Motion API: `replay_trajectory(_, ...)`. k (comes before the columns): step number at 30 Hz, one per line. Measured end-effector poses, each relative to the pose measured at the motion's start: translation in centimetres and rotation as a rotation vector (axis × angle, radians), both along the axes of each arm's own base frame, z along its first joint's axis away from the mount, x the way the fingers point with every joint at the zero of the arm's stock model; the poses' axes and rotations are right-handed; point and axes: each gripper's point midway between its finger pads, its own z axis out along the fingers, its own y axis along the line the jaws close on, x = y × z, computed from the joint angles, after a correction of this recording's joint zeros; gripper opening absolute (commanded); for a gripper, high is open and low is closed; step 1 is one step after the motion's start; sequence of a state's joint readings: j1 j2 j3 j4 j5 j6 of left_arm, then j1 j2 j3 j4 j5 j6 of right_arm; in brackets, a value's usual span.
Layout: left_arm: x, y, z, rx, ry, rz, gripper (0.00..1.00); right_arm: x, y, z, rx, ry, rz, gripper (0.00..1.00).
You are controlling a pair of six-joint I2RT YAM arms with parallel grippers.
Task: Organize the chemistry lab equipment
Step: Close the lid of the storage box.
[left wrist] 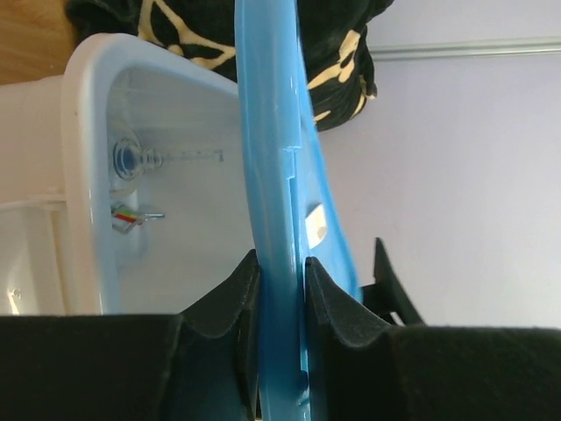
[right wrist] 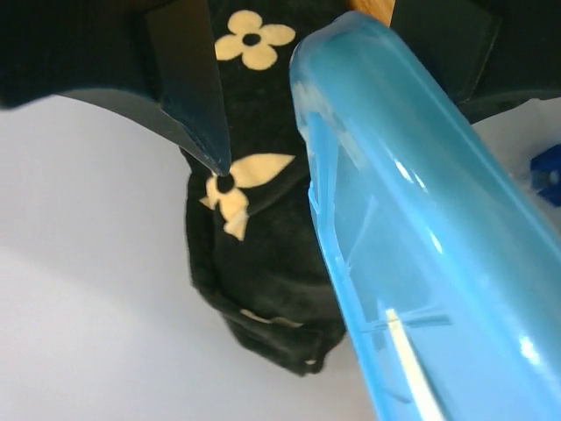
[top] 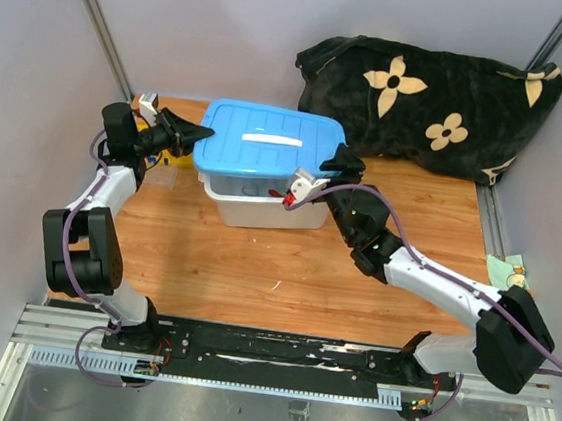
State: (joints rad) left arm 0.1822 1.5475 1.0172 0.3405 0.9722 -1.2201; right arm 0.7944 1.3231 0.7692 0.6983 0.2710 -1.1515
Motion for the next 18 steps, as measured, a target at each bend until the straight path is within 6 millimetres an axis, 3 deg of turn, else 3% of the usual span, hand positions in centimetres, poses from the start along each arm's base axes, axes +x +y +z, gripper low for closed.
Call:
replay_trajectory(6,-0.2,-0.3,0.4,-0.030,0.016,-0.016,0.02,-0.4,-1.8,6.7,0.176,0.009,-0.063,0.63)
replay_trajectory(9,-0.2,-0.3,1.2,-0.057,0.013,-0.019,0.00,-1.0,-2.8,8.7,0.231,0.008,-0.085,0.64)
replay_trajectory(13,0.0,-0.3,3.1,-0.111,-0.031,-0.015,0.00,-1.5,-3.9,8.8,0.236,0.018,-0.110,0.65)
replay_trajectory(18,0.6,0.1,5.7,-0.246,-0.133,0.003,0.00,-1.8,-4.6,7.1,0.210,0.040,-0.139,0.67)
